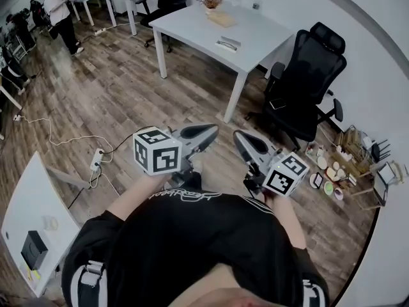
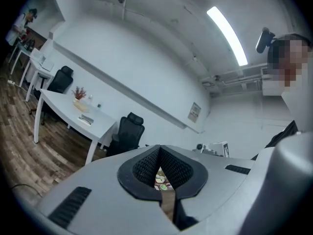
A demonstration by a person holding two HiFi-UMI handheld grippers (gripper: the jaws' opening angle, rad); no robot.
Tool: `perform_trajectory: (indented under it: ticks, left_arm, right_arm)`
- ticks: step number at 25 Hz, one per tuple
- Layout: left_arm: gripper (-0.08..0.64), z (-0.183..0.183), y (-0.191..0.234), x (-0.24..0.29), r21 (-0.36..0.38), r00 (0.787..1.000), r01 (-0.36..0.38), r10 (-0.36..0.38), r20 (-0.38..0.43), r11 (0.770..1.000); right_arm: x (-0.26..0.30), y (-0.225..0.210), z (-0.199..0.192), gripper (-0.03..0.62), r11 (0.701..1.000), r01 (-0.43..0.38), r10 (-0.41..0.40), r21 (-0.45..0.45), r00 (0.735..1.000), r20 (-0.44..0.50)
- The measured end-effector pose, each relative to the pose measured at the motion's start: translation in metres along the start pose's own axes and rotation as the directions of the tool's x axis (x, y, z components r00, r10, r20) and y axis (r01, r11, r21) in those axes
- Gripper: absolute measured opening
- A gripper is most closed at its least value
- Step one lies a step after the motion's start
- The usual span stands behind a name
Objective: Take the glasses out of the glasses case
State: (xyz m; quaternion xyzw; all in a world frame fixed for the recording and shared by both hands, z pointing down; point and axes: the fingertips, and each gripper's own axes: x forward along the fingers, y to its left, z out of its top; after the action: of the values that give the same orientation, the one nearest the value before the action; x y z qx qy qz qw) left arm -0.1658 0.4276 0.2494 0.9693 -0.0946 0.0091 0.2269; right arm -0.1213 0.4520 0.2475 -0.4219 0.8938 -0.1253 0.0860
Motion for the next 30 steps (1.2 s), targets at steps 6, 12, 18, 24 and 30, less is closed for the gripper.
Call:
perform_trajectory:
  ticks: [6,12,18,24,30]
  left_arm:
    - [0.008,-0.005,0.016,-0.005,-0.052,1.000,-0.012,0.013,0.021,0.999]
    - [0.008,-0.003,0.029,0.006,-0.065,1.000,-0.001,0.002,0.023,0.998]
    - [0.008,0.005,0.053,0.030,-0.085,1.000,0.008,-0.007,0.017,0.996]
    - [0.008,0.011,0.086,0.055,-0.109,1.000,0.009,-0.009,-0.004,0.994]
    - [0.008,0.028,0.128,0.086,-0.131,1.000,0.014,-0.017,-0.017,0.991]
  right_arm:
    - [0.010,-0.006,-0.007,0.009,1.000,0.012,-0.013,-0.028,1.000,-0.020]
    - [0.013,-0.026,-0.010,0.009,0.998,0.051,-0.052,-0.048,0.998,-0.024]
    - [0.019,-0.058,-0.005,0.009,0.995,0.076,-0.078,-0.060,0.997,-0.026]
    - [0.028,-0.100,-0.005,0.009,0.994,0.108,-0.108,-0.007,0.994,-0.024]
    - [0.049,-0.147,0.003,0.009,0.990,0.139,-0.139,0.023,0.990,-0.027]
